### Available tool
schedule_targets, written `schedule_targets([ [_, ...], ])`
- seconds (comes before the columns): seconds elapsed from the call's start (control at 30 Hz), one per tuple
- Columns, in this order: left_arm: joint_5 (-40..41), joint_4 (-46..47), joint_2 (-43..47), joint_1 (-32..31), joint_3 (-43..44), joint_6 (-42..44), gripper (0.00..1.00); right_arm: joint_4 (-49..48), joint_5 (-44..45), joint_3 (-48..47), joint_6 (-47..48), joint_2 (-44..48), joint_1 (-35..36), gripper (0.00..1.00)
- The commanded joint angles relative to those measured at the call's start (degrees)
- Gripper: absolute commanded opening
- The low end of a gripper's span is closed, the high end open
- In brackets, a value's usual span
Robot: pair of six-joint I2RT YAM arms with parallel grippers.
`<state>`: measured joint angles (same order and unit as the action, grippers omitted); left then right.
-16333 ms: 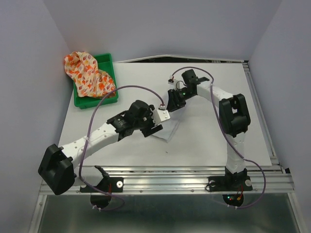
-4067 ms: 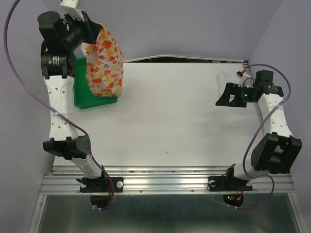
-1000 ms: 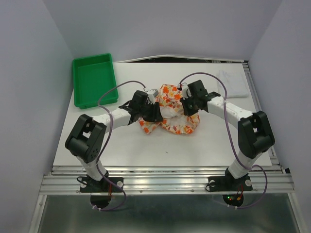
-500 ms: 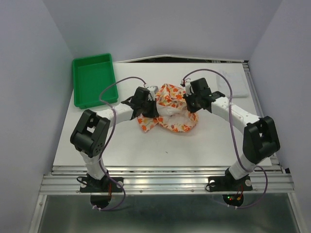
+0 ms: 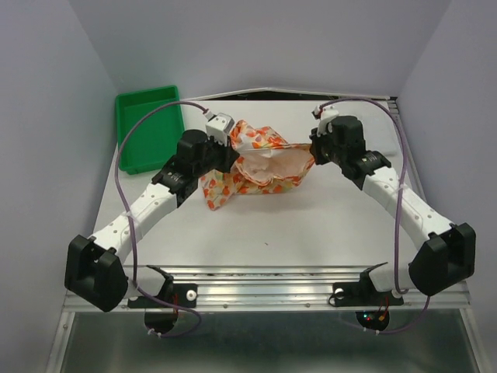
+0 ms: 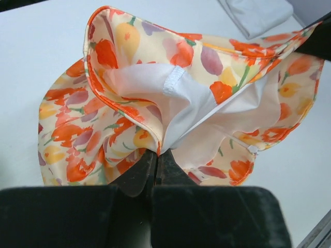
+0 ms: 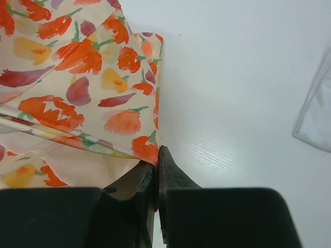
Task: Fold and stack the skirts
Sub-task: Flatten the skirt out
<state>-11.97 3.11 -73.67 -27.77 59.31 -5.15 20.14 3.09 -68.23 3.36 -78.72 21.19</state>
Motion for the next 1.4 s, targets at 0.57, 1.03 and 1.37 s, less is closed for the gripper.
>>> schedule_targets([
  [0.57,5.3,-7.9,-13.3,1.7,-6.2,9.3,0.33,8.3,-10.6,10.0,0.3,-2.8,-5.9,0.01],
  [1.03,5.5,-3.8,-15.8,1.7,-1.5,6.3,0.46,8.4,-7.0,9.8,-0.2,-2.0,-5.9,0.01],
  [1.37,-1.4,-2.2,-14.5,1.7,0.4,8.0,0.47,8.6,-7.6,8.6,0.2,-1.5,-5.9,0.01],
])
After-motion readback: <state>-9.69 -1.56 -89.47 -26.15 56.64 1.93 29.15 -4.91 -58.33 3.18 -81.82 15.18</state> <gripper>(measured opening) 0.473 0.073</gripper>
